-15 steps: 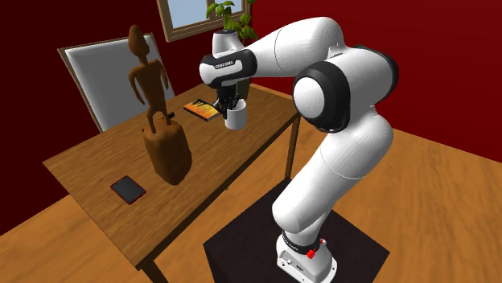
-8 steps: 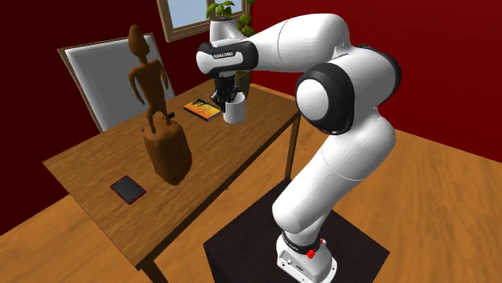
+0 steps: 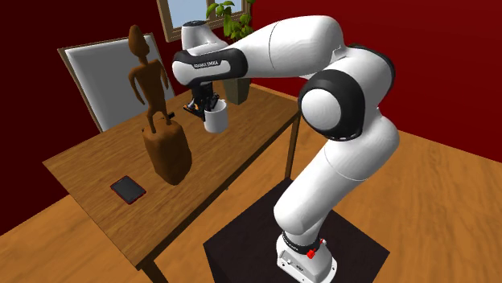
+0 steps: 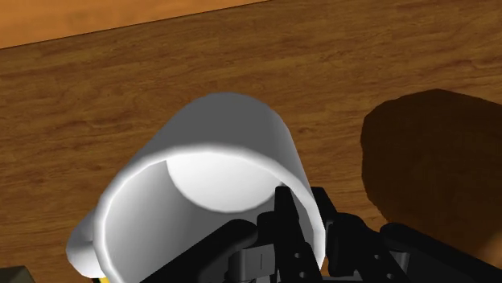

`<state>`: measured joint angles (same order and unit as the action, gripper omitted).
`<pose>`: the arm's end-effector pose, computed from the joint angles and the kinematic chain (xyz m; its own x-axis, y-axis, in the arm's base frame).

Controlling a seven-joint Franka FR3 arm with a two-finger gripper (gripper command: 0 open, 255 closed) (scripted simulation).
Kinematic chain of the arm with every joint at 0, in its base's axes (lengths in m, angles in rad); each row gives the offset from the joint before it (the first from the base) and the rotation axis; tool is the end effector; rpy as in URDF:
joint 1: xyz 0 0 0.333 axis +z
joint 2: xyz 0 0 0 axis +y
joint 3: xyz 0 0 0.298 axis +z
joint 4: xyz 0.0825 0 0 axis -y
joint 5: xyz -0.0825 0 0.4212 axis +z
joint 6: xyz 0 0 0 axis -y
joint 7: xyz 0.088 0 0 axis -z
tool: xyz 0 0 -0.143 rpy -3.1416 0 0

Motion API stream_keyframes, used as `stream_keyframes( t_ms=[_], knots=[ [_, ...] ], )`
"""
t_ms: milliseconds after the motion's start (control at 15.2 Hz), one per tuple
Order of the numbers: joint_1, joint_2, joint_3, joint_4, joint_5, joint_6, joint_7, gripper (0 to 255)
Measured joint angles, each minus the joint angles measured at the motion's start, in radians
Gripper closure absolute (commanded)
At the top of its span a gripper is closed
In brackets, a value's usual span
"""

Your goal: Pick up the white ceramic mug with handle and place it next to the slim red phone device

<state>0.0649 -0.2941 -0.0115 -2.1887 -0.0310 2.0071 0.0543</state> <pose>0.5211 0.0248 0.4541 0.9935 0.0120 0.1133 0.0098 -0.9998 0.0199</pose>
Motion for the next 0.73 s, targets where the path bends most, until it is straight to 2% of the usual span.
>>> stream_keyframes(
  t_ms=[330,726],
  knots=[
    [0.047,0.025,0.083,0.026,0.009,-0.004,0.124,255],
    [0.100,0.063,0.171,0.106,0.005,-0.013,0.275,255]
  ],
)
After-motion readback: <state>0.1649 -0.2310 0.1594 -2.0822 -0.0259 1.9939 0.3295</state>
